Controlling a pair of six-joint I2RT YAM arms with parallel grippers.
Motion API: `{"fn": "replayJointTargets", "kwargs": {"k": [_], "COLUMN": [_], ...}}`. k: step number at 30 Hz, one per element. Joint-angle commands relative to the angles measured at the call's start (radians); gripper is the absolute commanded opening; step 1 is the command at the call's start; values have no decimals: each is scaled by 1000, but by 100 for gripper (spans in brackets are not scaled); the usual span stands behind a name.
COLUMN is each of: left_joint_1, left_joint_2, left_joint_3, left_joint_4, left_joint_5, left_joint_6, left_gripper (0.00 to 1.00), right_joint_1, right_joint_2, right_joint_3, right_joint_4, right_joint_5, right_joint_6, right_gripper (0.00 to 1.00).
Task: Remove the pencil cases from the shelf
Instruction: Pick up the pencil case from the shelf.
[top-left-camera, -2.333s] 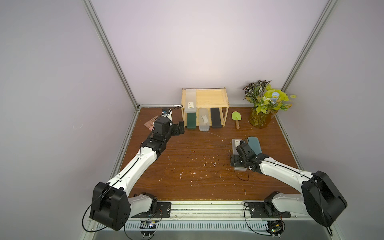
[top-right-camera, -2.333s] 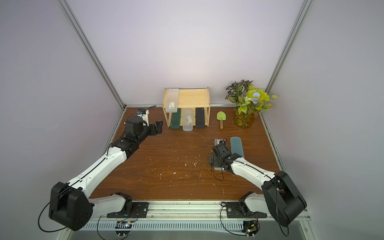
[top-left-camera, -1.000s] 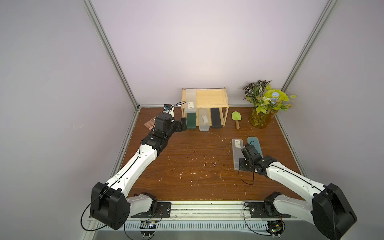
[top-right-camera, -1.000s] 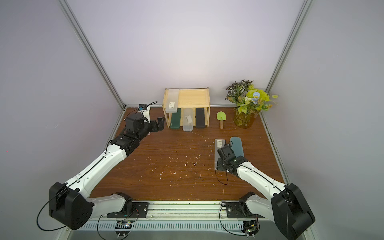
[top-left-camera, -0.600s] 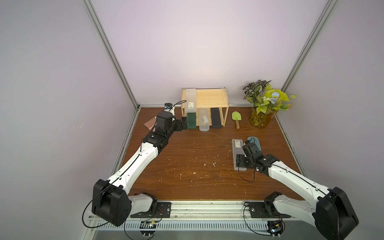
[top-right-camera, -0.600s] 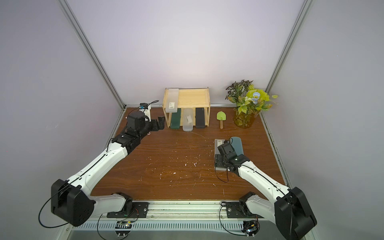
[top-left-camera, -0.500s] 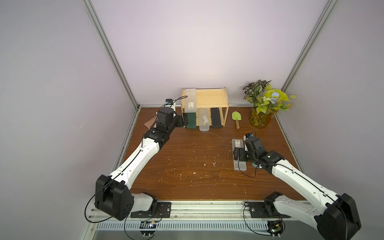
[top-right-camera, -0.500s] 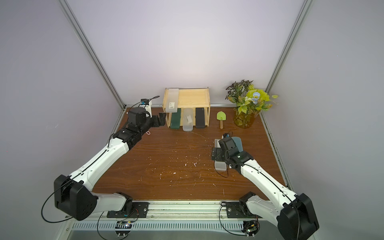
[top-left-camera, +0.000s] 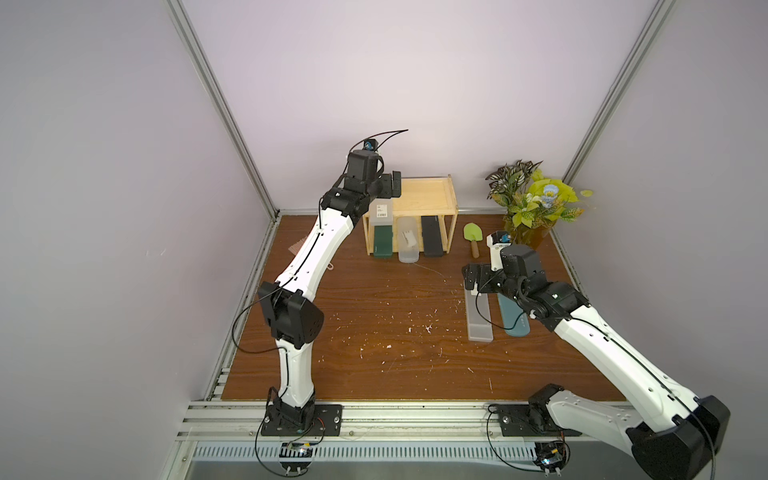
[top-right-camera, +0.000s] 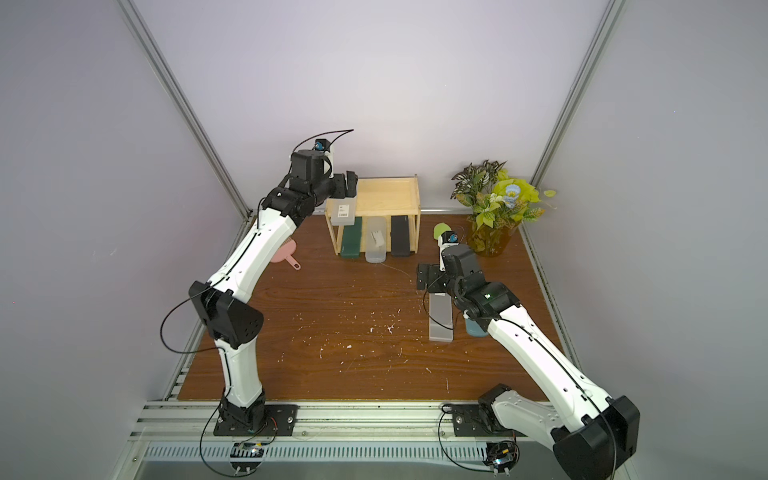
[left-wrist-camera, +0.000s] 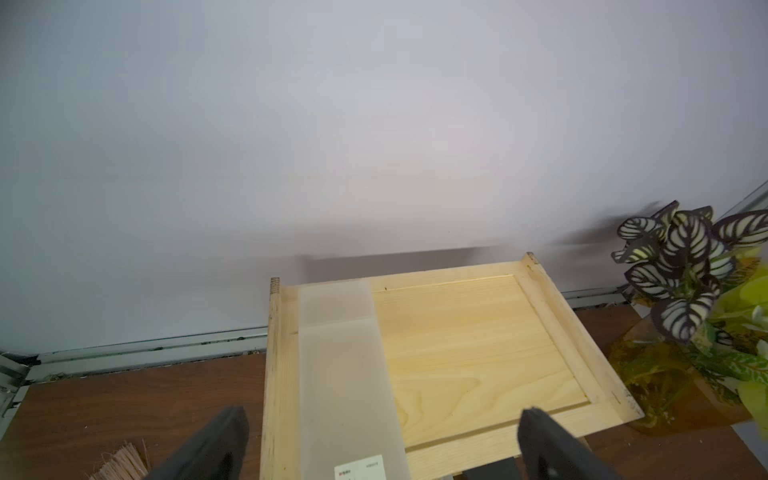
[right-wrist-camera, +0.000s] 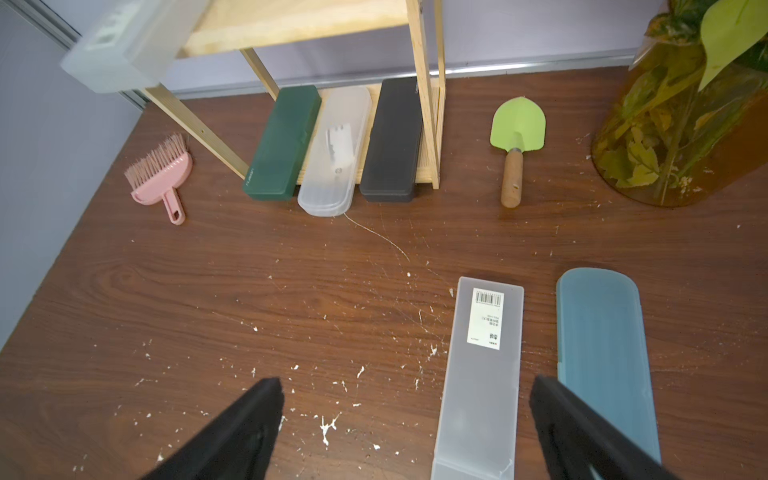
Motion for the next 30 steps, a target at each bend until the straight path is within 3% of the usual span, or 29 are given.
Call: {"fn": "replayJointTargets", "kwargs": {"k": [1, 8, 30], "left_joint_1": [-12, -29, -28], "left_joint_2": [51, 120, 256], "left_joint_3": [64, 92, 148], "left_joint_4": [-94, -92, -93], "left_joint_5": [-23, -84, -145], "left_joint_6": [8, 28, -10], "left_gripper": [100, 100, 100], "right_joint_1": [-4, -7, -66], "right_joint_2": [2, 1, 1], "right_joint_3": [-20, -49, -64], "right_joint_4": [-2, -7, -29], "right_joint_5": [-9, 44, 6], "right_joint_6": [-18, -30, -62], "right_gripper": [100, 100, 100]}}
